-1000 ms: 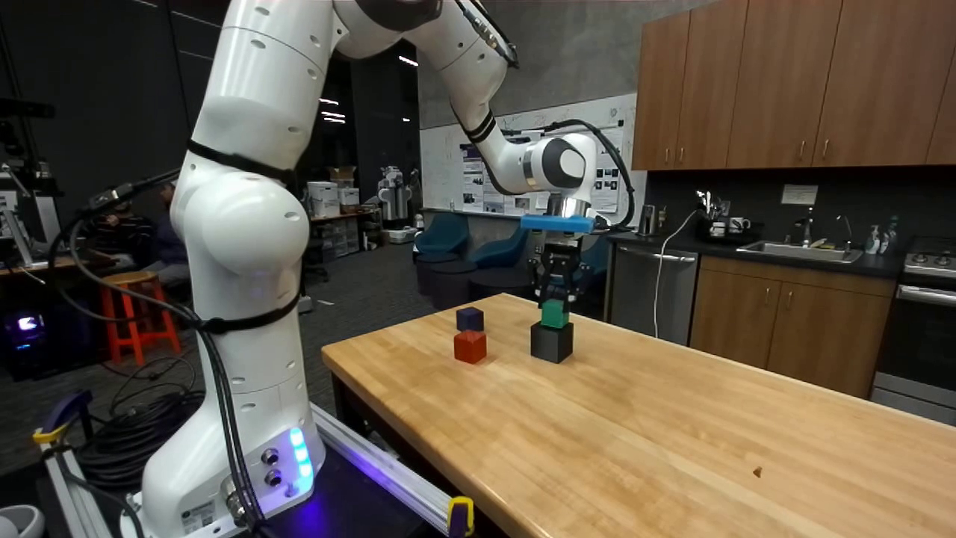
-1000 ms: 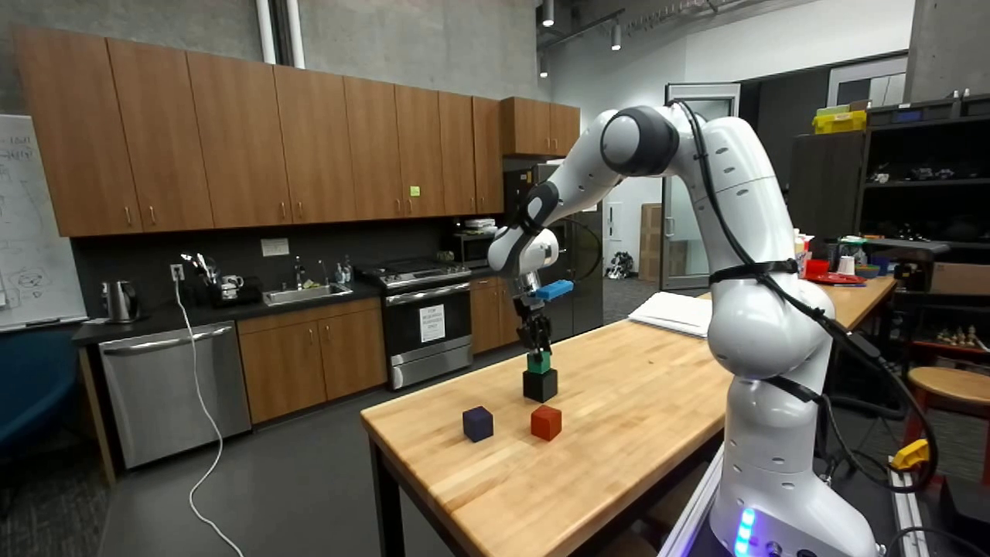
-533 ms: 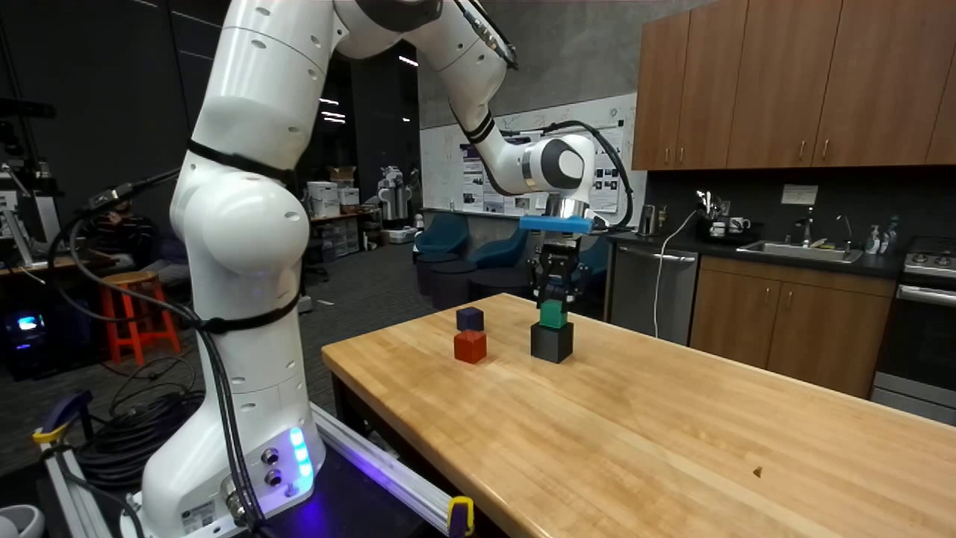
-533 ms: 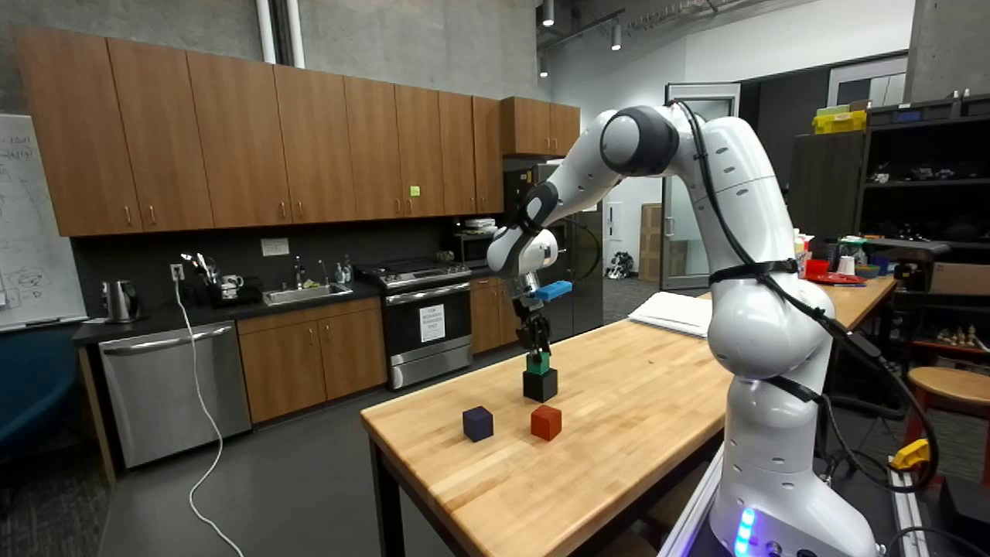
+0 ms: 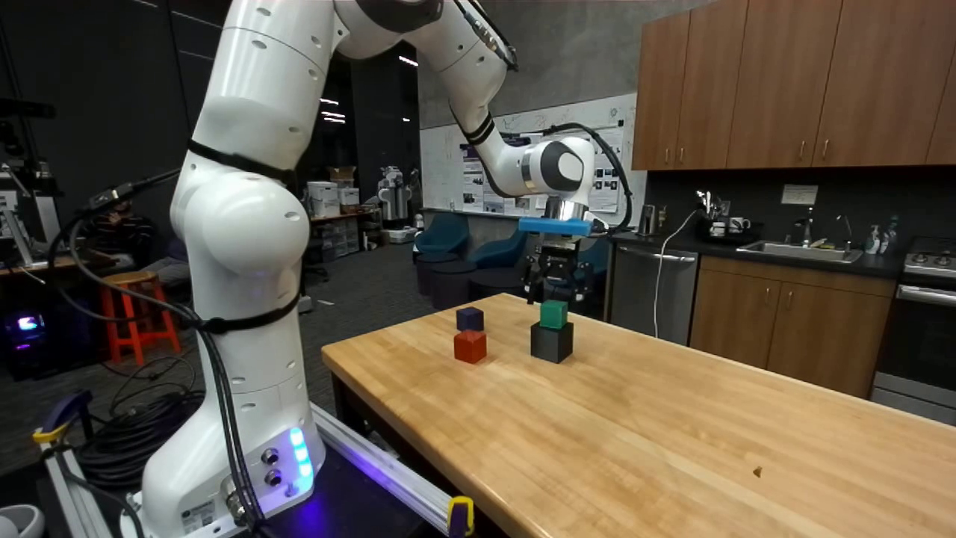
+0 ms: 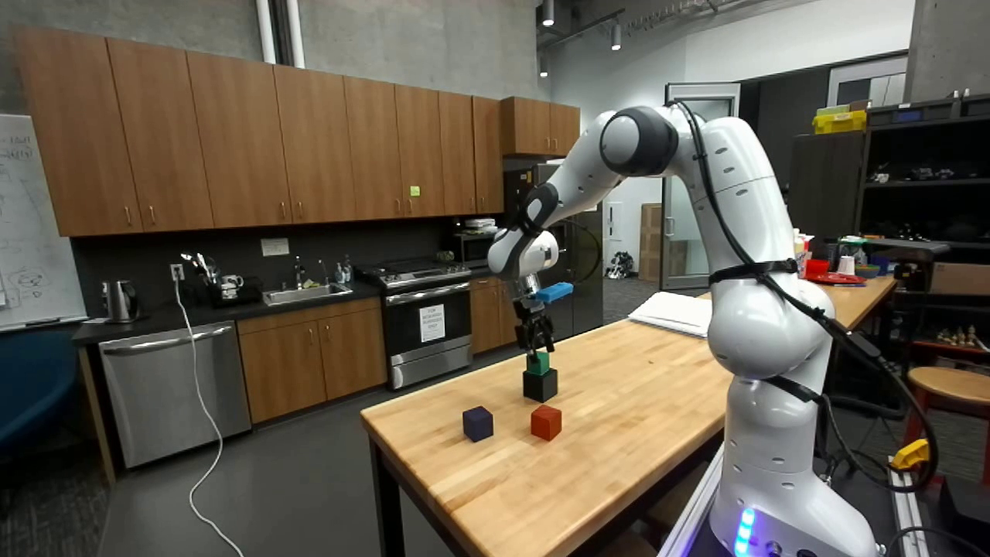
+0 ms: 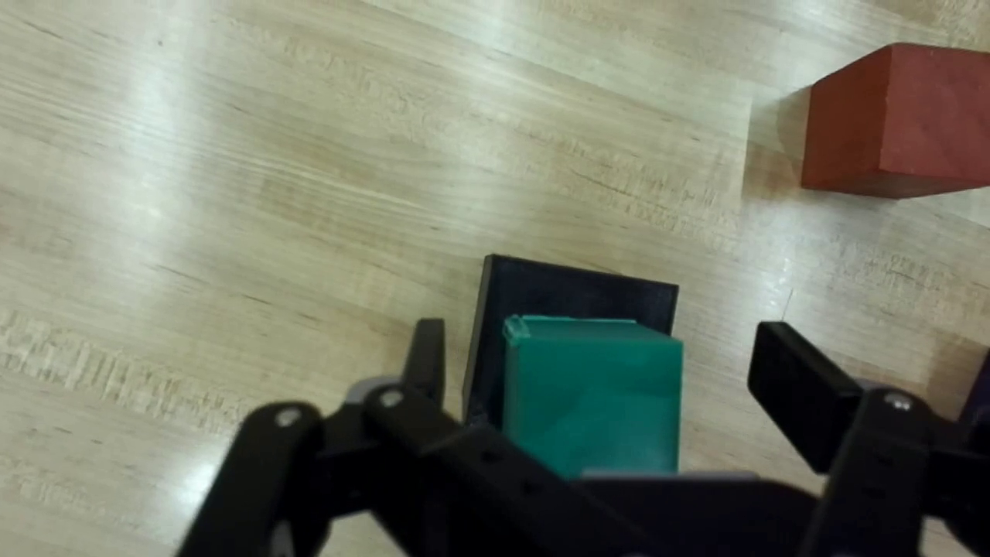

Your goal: Use the green block to knock off the purple block, then put the green block on the black block

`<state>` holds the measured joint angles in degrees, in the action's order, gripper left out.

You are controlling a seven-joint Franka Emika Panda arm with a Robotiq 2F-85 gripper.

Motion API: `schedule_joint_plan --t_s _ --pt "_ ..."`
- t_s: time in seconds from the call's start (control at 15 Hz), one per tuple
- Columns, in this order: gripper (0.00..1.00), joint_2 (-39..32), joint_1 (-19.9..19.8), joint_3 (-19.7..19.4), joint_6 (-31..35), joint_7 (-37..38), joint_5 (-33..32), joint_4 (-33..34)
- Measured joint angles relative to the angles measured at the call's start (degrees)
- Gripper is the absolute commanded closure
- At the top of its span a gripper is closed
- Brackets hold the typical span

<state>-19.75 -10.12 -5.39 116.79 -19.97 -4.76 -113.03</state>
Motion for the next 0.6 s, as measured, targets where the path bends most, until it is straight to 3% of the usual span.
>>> schedule_joint_plan --t_s 0.6 --pt "0.0 8.4 0.6 0.0 1.2 3.6 0.2 -6.2"
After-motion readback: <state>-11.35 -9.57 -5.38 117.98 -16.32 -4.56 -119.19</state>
